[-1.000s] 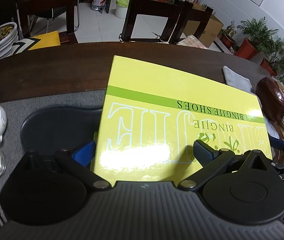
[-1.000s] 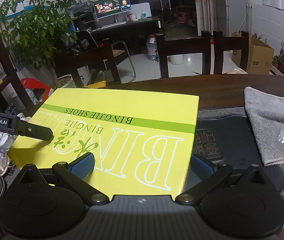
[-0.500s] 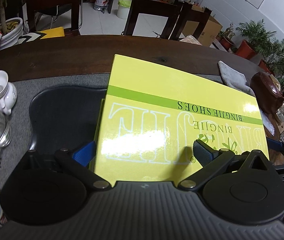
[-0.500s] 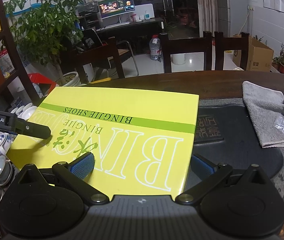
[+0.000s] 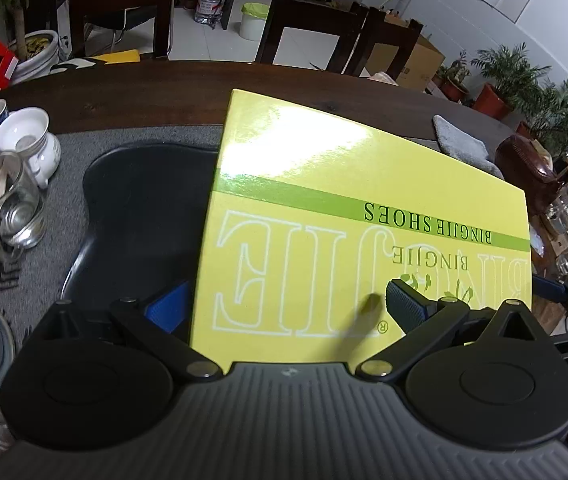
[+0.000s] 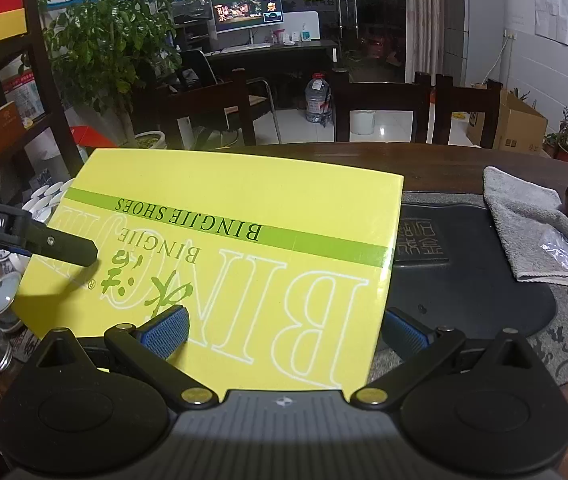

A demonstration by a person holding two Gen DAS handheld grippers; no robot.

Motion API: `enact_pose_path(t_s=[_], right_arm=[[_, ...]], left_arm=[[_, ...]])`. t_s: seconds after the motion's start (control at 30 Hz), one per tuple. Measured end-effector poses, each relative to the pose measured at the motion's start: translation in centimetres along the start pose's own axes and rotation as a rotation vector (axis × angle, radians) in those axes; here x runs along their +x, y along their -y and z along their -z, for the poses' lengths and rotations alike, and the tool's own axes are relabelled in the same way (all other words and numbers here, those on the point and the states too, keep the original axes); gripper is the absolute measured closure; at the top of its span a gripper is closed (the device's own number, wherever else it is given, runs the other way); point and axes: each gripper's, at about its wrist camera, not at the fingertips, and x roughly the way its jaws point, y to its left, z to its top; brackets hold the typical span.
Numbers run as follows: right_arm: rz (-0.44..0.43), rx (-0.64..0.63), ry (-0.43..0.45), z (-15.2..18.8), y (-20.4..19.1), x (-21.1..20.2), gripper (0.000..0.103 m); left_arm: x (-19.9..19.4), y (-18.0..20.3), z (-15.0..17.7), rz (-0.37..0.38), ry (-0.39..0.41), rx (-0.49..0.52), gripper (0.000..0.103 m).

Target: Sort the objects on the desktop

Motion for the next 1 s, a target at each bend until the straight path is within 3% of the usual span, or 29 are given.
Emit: enact_pose_path(t_s=[1.0], right_arm=[[-0.042,0.010,-0.005,5.4,-2.1,-4.6,0.000]], left_arm=[[-3.2,-1.7,8.1,0.028,-0.050,-0.063,0.001]])
